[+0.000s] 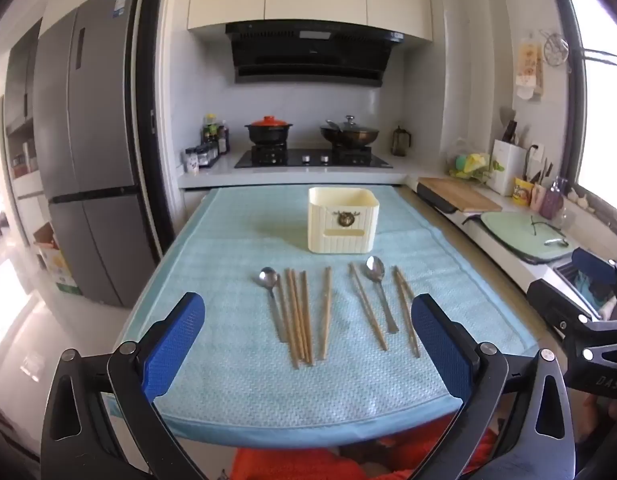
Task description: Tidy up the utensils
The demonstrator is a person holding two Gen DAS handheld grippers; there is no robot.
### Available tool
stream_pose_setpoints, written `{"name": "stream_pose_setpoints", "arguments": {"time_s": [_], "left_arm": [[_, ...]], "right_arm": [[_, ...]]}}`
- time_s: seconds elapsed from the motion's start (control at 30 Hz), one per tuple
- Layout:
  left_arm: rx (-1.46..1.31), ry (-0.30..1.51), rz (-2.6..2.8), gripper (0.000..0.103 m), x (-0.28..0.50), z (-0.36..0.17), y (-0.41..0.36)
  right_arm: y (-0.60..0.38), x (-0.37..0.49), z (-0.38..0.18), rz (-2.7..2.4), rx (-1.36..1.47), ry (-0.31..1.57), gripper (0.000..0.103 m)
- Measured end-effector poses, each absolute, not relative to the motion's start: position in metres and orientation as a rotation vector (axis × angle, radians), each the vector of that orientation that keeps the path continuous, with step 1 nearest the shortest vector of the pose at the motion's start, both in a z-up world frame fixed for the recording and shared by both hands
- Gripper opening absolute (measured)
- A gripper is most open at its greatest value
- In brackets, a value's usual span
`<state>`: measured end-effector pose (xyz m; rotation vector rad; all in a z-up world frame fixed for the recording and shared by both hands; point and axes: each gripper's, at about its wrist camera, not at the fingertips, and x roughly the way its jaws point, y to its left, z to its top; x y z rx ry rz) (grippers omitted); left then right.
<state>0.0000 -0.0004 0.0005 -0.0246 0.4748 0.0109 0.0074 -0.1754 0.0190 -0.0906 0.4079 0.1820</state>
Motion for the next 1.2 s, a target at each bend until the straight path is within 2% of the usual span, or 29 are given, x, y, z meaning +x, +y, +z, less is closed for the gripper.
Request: {"name": "stream_pose_setpoints", "arguments": {"time_s": [1.2], "left_arm": [[-0.019, 0.491, 0.017, 0.103, 0.006, -0.017, -0.002]], "right_arm": [[-0.177, 0.013, 0.012, 0.201, -0.052, 0.421, 0.103]]}}
